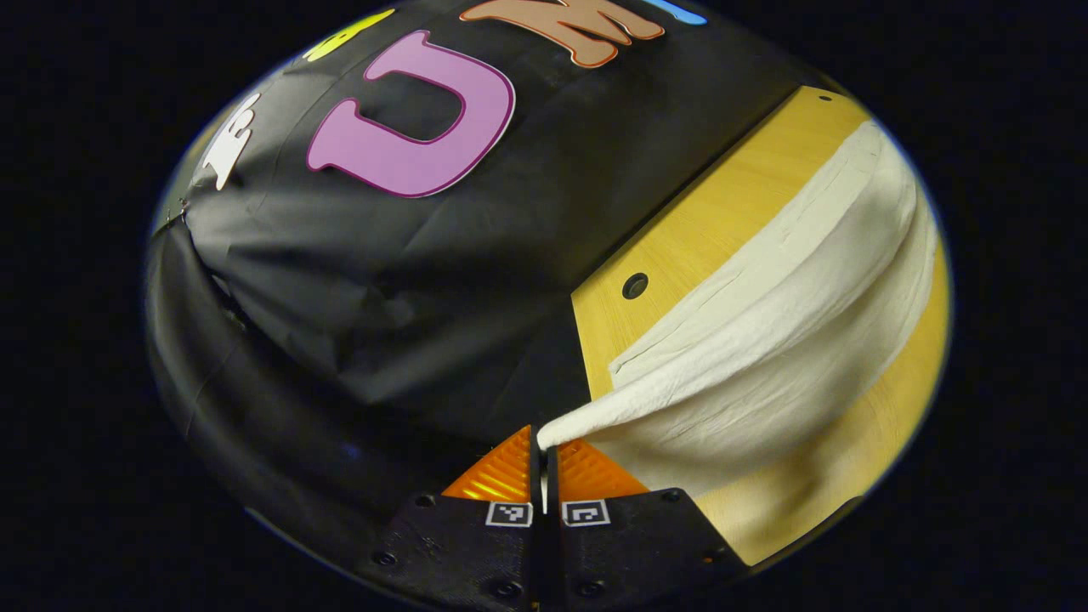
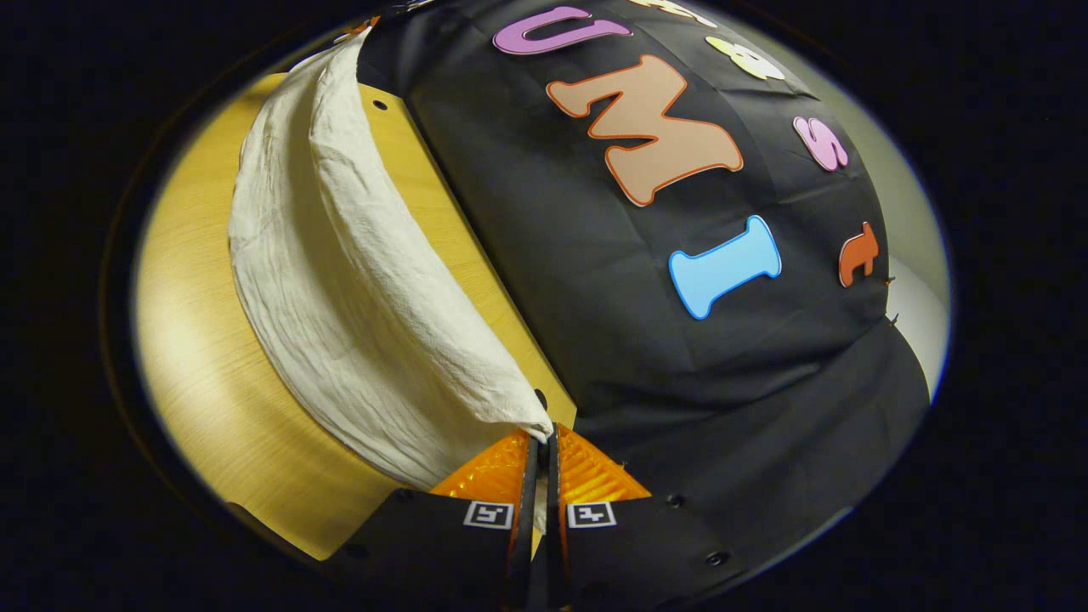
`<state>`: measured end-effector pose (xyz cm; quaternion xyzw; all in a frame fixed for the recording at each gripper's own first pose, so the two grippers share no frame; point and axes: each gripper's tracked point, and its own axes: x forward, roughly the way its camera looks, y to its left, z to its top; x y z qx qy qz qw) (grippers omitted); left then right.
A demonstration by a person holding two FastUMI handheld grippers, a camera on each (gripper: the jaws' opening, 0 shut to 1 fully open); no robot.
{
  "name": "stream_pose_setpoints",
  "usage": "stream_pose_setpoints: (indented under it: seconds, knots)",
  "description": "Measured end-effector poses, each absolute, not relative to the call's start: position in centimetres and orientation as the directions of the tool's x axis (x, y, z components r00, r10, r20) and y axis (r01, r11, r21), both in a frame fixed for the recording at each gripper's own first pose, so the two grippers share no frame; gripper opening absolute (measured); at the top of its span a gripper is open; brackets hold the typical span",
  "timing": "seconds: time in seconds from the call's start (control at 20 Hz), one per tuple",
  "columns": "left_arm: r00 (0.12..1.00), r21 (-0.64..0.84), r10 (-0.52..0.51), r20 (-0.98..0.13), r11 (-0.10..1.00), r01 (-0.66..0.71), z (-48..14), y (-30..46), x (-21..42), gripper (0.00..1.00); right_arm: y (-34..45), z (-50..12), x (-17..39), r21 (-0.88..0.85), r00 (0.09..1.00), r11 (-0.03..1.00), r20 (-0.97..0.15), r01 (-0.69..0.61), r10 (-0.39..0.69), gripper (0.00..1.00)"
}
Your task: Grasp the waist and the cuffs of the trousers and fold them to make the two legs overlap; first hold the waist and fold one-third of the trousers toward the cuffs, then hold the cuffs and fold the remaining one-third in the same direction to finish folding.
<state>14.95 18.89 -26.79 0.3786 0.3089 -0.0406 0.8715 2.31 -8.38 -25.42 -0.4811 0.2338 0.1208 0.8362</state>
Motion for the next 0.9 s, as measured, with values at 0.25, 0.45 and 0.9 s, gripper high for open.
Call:
stream_pose_setpoints:
  seconds: [0.25, 0.45, 0.9]
  knots:
    - [0.767, 0.617, 0.143, -0.625, 0.692, 0.374, -31.3, 17.2, 18.1, 0.0, -8.2, -30.2, 4.3, -0.697, 0.795, 0.515, -0.605, -0.499, -0.048, 0.09]
    - [0.726, 0.578, 0.128, -0.675, 0.703, 0.413, -35.3, 16.0, 19.8, 0.0, -7.7, -34.7, 6.2, -0.656, 0.735, 0.512, -0.675, -0.555, -0.068, 0.09]
    - [0.714, 0.563, 0.132, -0.687, 0.719, 0.408, -40.3, 14.3, 22.2, 0.0, -7.3, -40.0, 9.3, -0.641, 0.694, 0.565, -0.703, -0.52, -0.158, 0.06]
